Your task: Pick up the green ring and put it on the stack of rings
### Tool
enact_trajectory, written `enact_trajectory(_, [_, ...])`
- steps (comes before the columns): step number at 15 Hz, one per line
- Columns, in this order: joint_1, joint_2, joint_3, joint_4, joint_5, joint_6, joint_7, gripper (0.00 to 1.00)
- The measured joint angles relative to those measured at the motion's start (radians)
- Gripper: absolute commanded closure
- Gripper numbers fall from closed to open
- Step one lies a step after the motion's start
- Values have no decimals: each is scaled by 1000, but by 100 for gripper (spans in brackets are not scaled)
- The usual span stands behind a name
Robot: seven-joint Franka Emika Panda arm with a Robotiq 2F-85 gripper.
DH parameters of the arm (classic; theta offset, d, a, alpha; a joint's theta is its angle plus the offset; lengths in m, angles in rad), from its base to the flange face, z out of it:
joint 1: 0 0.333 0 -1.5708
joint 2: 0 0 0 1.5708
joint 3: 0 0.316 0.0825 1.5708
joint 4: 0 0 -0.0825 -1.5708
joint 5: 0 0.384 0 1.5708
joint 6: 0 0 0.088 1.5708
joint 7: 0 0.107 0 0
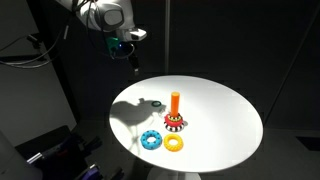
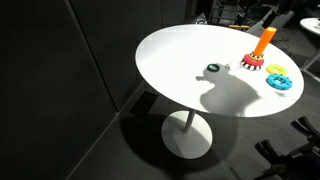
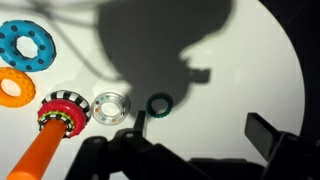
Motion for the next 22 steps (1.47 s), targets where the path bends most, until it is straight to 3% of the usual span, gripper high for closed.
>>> enact_trajectory(6, [-1, 117, -39, 18, -28, 97, -3, 0])
enact_trajectory(16, [-14, 366, -89, 192, 13, 106, -99, 0])
enact_trajectory(22, [-15, 398, -92, 227, 17, 106, -108, 0])
